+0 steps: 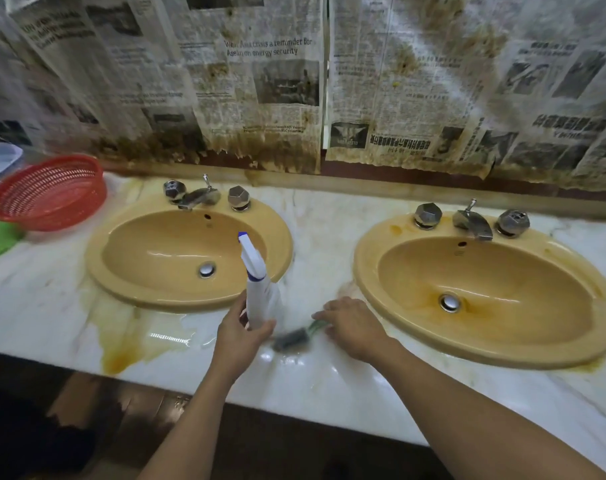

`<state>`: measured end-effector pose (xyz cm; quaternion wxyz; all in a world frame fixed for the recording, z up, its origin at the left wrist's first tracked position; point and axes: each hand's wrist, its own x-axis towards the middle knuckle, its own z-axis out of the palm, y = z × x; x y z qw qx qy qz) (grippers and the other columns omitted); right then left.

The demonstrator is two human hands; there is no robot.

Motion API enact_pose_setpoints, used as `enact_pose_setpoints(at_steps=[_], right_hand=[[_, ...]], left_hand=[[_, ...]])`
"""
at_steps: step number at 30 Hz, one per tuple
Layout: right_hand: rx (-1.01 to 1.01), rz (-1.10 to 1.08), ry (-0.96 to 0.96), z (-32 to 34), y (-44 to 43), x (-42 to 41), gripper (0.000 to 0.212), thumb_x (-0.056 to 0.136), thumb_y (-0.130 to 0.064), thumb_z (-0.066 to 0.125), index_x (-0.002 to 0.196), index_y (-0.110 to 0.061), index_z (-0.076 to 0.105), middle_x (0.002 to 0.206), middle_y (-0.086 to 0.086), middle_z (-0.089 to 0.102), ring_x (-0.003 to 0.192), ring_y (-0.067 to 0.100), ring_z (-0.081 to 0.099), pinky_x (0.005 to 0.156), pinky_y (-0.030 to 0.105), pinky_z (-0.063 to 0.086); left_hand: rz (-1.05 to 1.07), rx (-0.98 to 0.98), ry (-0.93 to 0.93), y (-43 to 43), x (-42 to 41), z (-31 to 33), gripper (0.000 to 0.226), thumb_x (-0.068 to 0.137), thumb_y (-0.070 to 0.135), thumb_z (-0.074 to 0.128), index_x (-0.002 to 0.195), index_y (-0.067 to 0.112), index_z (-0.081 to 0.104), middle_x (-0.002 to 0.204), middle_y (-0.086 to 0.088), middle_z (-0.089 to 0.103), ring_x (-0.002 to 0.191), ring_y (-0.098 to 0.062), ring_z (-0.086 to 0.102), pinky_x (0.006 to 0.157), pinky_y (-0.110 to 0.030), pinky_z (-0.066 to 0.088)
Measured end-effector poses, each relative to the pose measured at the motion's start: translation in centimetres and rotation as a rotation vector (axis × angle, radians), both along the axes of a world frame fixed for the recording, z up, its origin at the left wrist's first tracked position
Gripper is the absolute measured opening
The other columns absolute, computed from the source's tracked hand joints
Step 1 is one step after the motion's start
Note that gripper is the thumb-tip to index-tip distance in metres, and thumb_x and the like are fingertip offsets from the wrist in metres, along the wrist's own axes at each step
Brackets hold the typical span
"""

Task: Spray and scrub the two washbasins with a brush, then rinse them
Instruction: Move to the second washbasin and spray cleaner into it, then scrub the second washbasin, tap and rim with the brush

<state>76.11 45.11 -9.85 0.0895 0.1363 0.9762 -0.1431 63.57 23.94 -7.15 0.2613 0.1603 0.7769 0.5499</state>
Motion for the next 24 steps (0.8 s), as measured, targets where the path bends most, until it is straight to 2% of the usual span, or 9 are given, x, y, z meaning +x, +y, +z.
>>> enact_pose_setpoints(at_steps=[4,9,11,13,15,16,19,21,24], right_hand=[[0.049,-0.062,0.072,-1.0,0.0,0.7,0.036,0.095,-0.019,0.054,0.124,-0.034,0.07,0.107,0.001,0.063,0.106,0.03,0.056,0.082,0.037,0.038],[0.082,-0.12,0.032,-0.8,0.5,1.6,0.034,0.097,-0.014,0.049,0.123,-0.027,0.067,0.114,0.004,0.06,0.107,0.03,0.055,0.074,0.034,0.029],[0.063,-0.141,-0.013,-0.6,0.9,1.8,0.032,0.096,-0.012,0.047,0.12,-0.023,0.066,0.115,0.004,0.057,0.107,0.029,0.054,0.072,0.035,0.031],[0.018,-0.157,-0.046,-0.2,1.4,2.2,0.027,0.095,-0.014,0.047,0.115,-0.02,0.065,0.112,0.004,0.055,0.104,0.028,0.054,0.072,0.036,0.037],[-0.058,-0.202,-0.037,0.4,2.0,2.9,0.02,0.094,-0.02,0.051,0.109,-0.018,0.064,0.11,0.002,0.054,0.1,0.026,0.055,0.074,0.037,0.044],[-0.107,-0.248,-0.017,0.8,2.3,3.3,0.016,0.092,-0.021,0.051,0.105,-0.017,0.062,0.107,0.002,0.054,0.097,0.025,0.056,0.074,0.038,0.046],[-0.201,-0.397,0.049,2.0,3.8,4.8,0.007,0.089,-0.017,0.052,0.095,-0.019,0.054,0.097,0.001,0.058,0.086,0.025,0.057,0.069,0.037,0.046],[-0.212,-0.467,0.094,2.5,4.8,6.0,0.009,0.091,-0.016,0.054,0.099,-0.019,0.055,0.092,0.003,0.06,0.083,0.027,0.057,0.067,0.038,0.048],[-0.221,-0.523,0.15,3.0,6.5,7.8,0.023,0.094,-0.017,0.058,0.116,-0.025,0.061,0.1,0.004,0.065,0.087,0.025,0.06,0.07,0.039,0.052]], left_hand=[[-0.052,-0.012,-0.014,0.0,0.1,-0.9,0.062,0.088,0.007,0.076,0.14,0.034,0.055,0.121,0.024,0.07,0.113,0.002,0.066,0.085,-0.018,0.055],[-0.099,-0.058,-0.029,0.0,-0.4,-0.9,0.062,0.088,0.013,0.079,0.14,0.036,0.055,0.117,0.024,0.071,0.111,-0.001,0.067,0.092,-0.025,0.054],[-0.112,-0.092,-0.013,0.1,-0.2,-0.8,0.061,0.086,0.019,0.082,0.136,0.041,0.056,0.113,0.027,0.071,0.107,0.002,0.067,0.087,-0.022,0.054],[-0.13,-0.182,0.059,0.3,0.3,-1.0,0.048,0.084,0.031,0.084,0.122,0.047,0.059,0.106,0.03,0.071,0.101,0.006,0.067,0.079,-0.018,0.052],[-0.091,-0.309,0.179,0.5,1.1,-2.1,0.033,0.085,0.043,0.08,0.11,0.038,0.059,0.105,0.015,0.069,0.095,-0.006,0.067,0.075,-0.027,0.053],[-0.037,-0.392,0.21,0.5,1.6,-2.7,0.034,0.086,0.046,0.077,0.108,0.03,0.057,0.106,0.01,0.062,0.094,-0.013,0.065,0.075,-0.034,0.053],[0.068,-0.537,0.214,1.0,3.7,-3.3,0.026,0.092,0.04,0.067,0.091,0.016,0.056,0.101,-0.001,0.056,0.084,-0.018,0.06,0.077,-0.041,0.053],[-0.008,-0.572,0.301,1.3,5.1,-3.8,0.023,0.096,0.036,0.062,0.081,0.018,0.057,0.089,0.0,0.057,0.077,-0.014,0.057,0.07,-0.037,0.051],[-0.097,-0.464,0.382,2.7,6.4,-4.2,0.021,0.095,0.033,0.065,0.08,0.019,0.062,0.082,0.005,0.06,0.077,-0.01,0.059,0.068,-0.03,0.05]])
